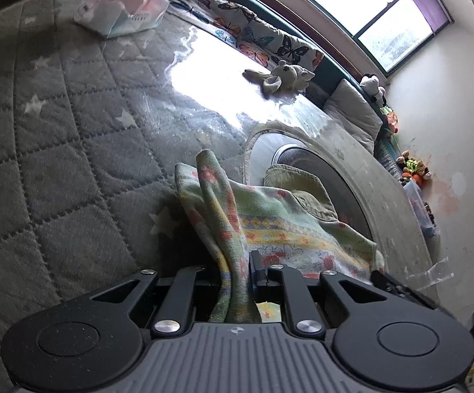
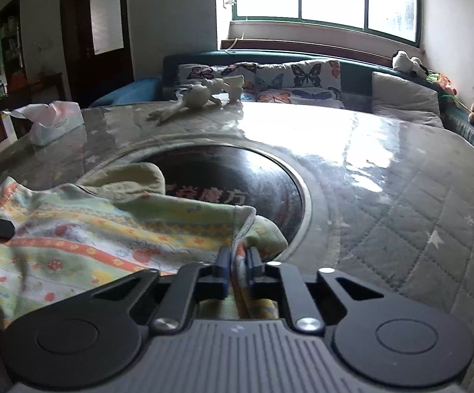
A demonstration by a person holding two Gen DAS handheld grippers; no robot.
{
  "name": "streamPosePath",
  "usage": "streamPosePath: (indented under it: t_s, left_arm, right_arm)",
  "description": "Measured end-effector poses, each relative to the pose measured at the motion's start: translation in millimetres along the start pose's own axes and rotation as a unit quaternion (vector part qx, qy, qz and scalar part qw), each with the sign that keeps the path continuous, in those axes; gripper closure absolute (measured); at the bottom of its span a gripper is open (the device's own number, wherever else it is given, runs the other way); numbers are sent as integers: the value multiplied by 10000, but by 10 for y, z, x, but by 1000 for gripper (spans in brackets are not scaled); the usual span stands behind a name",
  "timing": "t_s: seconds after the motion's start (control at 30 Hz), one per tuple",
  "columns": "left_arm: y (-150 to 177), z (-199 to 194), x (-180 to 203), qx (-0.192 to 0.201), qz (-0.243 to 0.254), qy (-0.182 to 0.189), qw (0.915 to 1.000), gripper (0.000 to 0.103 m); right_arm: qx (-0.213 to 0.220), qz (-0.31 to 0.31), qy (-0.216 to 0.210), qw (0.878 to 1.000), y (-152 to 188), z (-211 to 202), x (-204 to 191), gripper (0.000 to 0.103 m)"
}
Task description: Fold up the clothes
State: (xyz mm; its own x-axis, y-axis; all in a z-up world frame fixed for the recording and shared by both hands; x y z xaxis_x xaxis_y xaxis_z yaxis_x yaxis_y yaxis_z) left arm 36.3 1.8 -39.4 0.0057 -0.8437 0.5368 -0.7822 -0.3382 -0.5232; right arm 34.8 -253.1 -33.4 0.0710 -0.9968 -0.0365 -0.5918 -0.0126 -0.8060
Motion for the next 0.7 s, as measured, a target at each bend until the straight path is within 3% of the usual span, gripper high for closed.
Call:
streamPosePath:
  t_s: [0.27, 0.7]
  left_arm:
    - [-108, -249, 99, 332, 186, -8, 9993, 93]
    - [-506, -1012, -406, 1129, 61, -694, 9912, 93]
  right_arm:
    - [360, 5, -342, 9988, -374, -219, -145, 96]
    - [739, -558, -1251, 9878, -889, -186, -1133, 97]
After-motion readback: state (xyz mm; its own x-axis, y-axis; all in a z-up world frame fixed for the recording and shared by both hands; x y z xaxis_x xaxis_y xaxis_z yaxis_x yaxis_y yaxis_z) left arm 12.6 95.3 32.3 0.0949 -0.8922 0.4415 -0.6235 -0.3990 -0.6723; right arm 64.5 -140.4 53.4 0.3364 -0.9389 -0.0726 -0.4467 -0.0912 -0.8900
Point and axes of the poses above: each gripper's, at about its wrist camera, not at the fingertips, and z roughly the way its jaws point, x to its right, y to its underside, the point moved 9 cm from there along z, roughly the way its jaws point, and after that the axes turned 2 degrees about x, right-handed, at the moved point
